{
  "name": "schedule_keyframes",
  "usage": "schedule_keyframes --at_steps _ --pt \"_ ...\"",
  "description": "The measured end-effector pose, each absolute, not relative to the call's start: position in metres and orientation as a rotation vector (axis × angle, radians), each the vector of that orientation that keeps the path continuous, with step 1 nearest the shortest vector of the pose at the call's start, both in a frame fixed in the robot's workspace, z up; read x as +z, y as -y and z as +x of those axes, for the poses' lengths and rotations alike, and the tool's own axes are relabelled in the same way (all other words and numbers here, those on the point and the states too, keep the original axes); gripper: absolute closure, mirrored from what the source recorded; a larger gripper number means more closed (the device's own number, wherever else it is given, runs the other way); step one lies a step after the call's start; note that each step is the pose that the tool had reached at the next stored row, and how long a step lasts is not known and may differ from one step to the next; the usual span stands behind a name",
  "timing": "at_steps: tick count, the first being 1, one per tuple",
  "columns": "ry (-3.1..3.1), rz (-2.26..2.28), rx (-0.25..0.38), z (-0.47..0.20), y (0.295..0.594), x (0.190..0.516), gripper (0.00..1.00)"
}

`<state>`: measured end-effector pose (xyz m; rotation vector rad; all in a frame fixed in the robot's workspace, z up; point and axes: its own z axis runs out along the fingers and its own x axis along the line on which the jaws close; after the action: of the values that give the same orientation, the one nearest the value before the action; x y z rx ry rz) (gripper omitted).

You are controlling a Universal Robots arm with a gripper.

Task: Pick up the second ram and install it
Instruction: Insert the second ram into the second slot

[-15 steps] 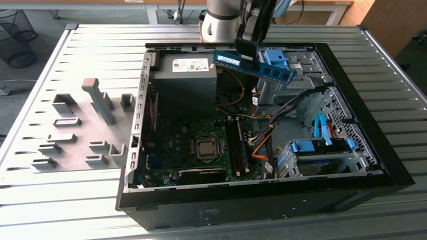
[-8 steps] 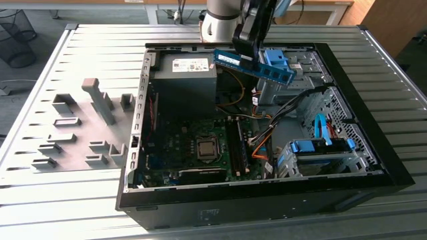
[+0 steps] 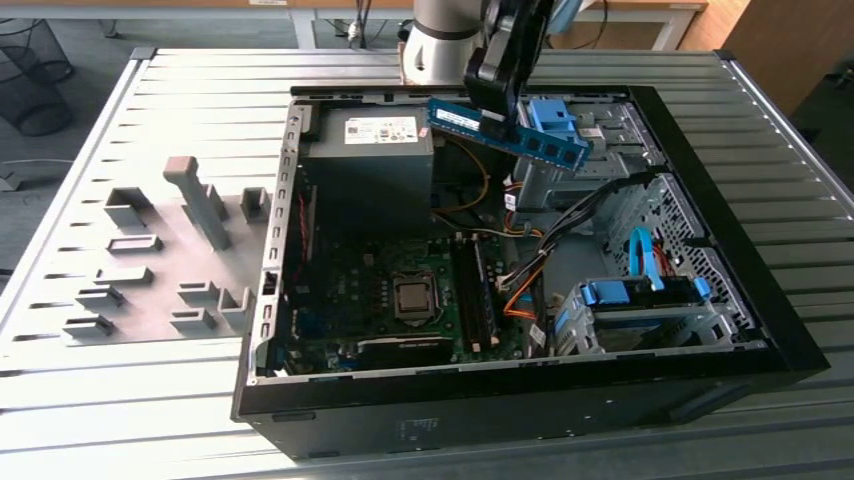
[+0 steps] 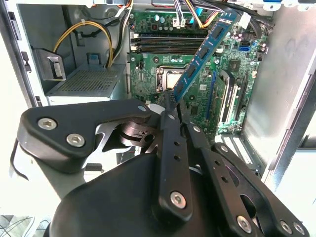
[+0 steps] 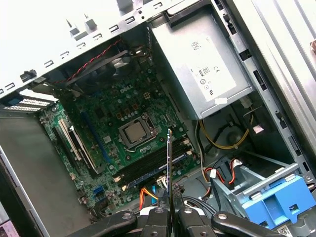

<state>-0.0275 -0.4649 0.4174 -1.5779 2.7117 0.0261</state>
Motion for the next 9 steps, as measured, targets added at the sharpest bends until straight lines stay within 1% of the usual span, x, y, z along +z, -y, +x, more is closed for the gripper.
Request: schedule_keyframes --at_steps 9 --pt "-2.723 -1.559 0.025 -0.0274 0.4649 0.4173 0.86"
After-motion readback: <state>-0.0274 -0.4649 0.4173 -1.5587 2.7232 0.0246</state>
